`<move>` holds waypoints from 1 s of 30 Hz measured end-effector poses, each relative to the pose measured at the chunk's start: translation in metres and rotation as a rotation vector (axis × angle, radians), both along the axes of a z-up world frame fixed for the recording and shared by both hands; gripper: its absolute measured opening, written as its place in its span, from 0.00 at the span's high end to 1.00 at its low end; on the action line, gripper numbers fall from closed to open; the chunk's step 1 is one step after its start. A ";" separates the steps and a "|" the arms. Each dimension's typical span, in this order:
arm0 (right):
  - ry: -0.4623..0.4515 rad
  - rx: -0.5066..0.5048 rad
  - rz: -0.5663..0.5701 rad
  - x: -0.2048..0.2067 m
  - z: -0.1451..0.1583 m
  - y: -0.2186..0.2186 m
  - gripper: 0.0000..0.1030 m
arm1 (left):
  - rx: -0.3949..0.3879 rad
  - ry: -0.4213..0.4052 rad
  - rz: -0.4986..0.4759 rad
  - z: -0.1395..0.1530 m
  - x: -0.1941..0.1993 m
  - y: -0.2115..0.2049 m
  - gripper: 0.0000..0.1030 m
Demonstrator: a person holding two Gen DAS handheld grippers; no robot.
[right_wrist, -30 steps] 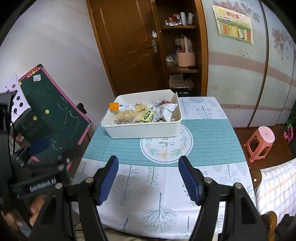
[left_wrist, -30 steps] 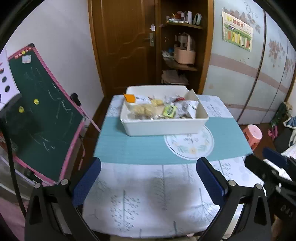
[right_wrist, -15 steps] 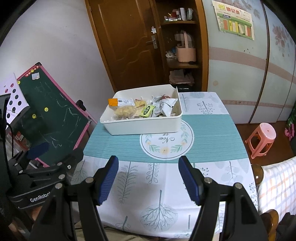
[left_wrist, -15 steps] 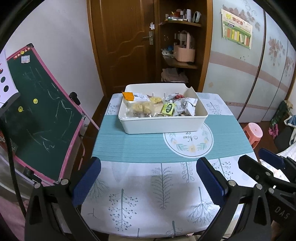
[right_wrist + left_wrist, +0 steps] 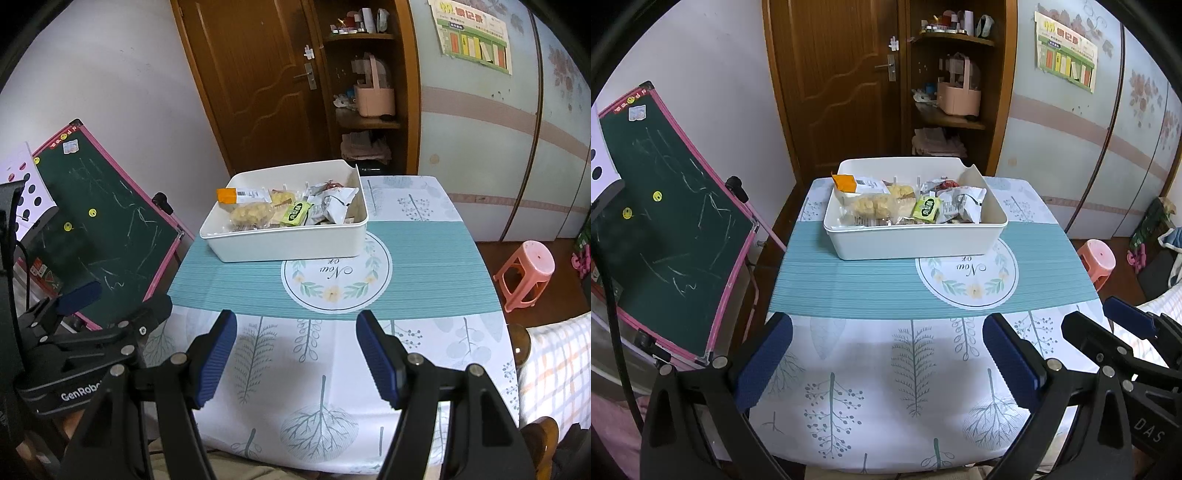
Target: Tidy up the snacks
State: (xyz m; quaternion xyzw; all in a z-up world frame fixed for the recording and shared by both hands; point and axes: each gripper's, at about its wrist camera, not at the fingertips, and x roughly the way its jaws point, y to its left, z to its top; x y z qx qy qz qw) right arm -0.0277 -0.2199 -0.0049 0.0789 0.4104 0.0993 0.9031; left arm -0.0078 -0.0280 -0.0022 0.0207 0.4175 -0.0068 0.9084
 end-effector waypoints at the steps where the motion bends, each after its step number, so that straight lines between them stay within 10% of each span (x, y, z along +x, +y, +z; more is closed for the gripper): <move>1: 0.001 0.001 0.000 0.000 0.000 0.000 0.34 | 0.001 0.000 0.000 -0.001 0.000 0.000 0.01; 30: 0.022 0.020 -0.003 0.004 -0.009 -0.004 0.34 | 0.000 0.005 0.000 -0.002 0.000 -0.001 0.01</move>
